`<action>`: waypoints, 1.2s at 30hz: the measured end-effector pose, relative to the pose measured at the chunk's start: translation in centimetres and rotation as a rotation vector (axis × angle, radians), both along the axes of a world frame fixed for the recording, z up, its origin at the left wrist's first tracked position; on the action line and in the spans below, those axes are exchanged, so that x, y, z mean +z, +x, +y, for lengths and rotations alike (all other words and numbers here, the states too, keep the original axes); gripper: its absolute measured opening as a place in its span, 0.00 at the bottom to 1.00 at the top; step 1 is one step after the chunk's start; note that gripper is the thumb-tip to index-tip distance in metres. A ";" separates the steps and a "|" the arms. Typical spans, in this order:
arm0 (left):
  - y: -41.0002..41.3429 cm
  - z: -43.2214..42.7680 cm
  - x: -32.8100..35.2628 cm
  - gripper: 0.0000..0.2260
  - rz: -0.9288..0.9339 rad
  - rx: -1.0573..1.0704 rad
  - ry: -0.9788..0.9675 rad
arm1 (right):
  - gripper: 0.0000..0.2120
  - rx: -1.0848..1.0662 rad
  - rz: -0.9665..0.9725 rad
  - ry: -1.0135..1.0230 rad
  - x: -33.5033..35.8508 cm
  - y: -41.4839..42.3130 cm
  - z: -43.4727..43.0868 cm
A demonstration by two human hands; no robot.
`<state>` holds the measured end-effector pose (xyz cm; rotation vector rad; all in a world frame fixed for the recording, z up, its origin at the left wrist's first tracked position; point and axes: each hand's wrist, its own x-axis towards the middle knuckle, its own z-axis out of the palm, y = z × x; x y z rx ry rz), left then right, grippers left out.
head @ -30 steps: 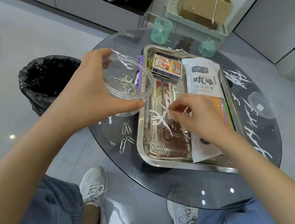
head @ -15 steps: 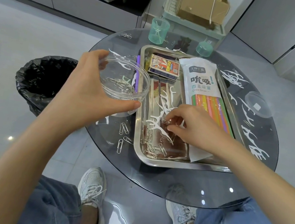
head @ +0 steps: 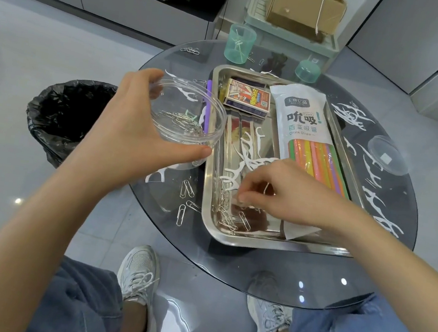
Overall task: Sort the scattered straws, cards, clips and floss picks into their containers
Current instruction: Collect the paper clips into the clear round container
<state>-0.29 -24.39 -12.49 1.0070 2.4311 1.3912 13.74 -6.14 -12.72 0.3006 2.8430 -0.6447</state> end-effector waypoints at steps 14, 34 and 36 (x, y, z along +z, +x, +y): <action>0.1 0.1 0.0 0.53 0.005 -0.003 -0.007 | 0.26 0.152 -0.134 0.120 -0.1 0.0 -1.8; 0.1 0.0 -0.2 0.53 -0.010 -0.015 0.011 | 0.04 0.083 0.050 0.156 -0.5 -0.9 -2.4; 0.1 0.0 -0.2 0.53 -0.003 -0.025 0.012 | 0.05 -0.040 0.070 0.012 -0.2 -0.9 -1.7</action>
